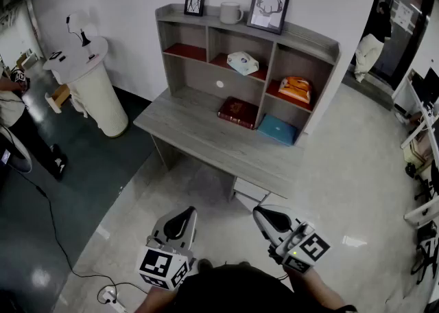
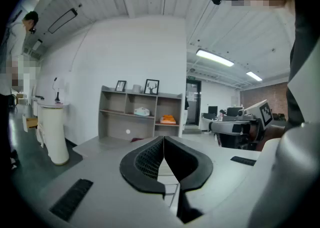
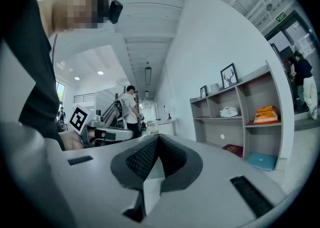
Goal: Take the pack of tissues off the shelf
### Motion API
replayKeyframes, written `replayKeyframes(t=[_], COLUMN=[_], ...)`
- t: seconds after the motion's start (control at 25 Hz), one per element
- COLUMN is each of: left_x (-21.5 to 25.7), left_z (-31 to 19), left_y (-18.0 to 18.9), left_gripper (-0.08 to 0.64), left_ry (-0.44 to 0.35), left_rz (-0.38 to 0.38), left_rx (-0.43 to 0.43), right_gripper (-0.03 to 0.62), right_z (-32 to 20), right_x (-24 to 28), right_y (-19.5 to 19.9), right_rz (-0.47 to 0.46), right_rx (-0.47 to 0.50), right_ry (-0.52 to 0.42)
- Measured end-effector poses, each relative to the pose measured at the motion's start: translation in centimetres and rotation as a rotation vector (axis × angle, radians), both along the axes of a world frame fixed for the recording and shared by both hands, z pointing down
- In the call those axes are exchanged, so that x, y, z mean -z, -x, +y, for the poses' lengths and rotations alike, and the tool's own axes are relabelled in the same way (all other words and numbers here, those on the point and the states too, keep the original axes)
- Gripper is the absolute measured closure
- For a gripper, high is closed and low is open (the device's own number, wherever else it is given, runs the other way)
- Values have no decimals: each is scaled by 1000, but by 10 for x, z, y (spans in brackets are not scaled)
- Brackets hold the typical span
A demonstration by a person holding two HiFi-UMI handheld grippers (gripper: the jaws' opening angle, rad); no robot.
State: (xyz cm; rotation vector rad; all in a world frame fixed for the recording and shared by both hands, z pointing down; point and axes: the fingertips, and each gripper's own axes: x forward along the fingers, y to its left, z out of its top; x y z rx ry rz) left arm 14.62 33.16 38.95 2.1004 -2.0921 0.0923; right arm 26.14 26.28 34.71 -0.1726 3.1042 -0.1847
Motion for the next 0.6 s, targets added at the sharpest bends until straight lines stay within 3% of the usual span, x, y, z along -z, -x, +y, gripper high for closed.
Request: replayKeyframes(t=[0.36,0.6], left_x=[-2,-3], left_z=[10,27], left_y=[18,38], left_gripper=[545,545], left_ry=[0,-6], left_rz=[-1,7], left_rx=[-3,-3], right_gripper=[575,575], right_z=[8,24], right_x=[-27,-14], right_y=[13,37], right_rz=[45,9], right_rx=[0,6], right_ry=[-3,-8])
